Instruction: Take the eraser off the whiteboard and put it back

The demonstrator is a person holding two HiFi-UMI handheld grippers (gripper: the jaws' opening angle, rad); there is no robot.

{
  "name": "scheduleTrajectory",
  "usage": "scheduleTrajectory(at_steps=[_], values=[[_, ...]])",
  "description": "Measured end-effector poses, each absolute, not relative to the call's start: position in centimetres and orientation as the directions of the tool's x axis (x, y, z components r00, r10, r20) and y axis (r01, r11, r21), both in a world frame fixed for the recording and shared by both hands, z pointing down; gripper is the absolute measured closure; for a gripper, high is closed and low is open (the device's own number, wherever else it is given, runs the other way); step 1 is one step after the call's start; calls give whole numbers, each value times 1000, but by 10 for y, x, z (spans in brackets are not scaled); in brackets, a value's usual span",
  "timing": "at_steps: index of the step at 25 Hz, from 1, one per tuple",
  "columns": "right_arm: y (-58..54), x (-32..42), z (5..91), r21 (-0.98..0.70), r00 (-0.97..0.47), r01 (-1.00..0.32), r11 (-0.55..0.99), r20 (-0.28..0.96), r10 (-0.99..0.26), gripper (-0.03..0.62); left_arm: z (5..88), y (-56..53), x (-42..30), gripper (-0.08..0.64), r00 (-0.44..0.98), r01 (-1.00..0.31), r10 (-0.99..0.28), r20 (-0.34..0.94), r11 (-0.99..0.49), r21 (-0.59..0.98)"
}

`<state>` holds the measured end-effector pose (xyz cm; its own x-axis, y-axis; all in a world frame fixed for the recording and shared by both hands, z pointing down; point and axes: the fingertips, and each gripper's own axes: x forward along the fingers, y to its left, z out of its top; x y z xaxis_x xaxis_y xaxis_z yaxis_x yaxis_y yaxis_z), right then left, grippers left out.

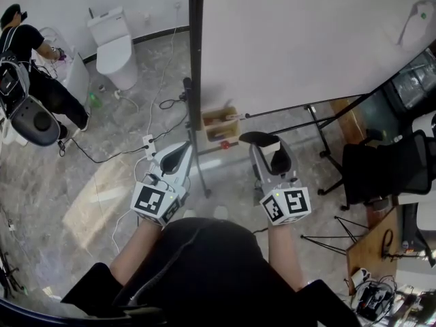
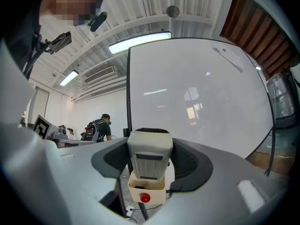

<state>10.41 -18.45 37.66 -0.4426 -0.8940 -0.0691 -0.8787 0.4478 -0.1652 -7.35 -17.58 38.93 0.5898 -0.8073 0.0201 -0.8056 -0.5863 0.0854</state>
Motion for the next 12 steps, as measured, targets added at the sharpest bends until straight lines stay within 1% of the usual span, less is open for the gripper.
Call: scheduleTrajectory(at_steps=[4,8,12], values=[[-173,103,368,-164,-443,-877,451,-83,-893,324,390,-172,-70,554,606,-792,-795,15,-602,98],[-161,103,362,-153,-444,-878,453,-91,-891,324,390,-170,-72,554,599,-799,-799,41,-595,86],[-151,106,359,-148,-438,-882,448,-98,-894,324,388,-166,-71,554,609,-791,-793,28,-605,89]])
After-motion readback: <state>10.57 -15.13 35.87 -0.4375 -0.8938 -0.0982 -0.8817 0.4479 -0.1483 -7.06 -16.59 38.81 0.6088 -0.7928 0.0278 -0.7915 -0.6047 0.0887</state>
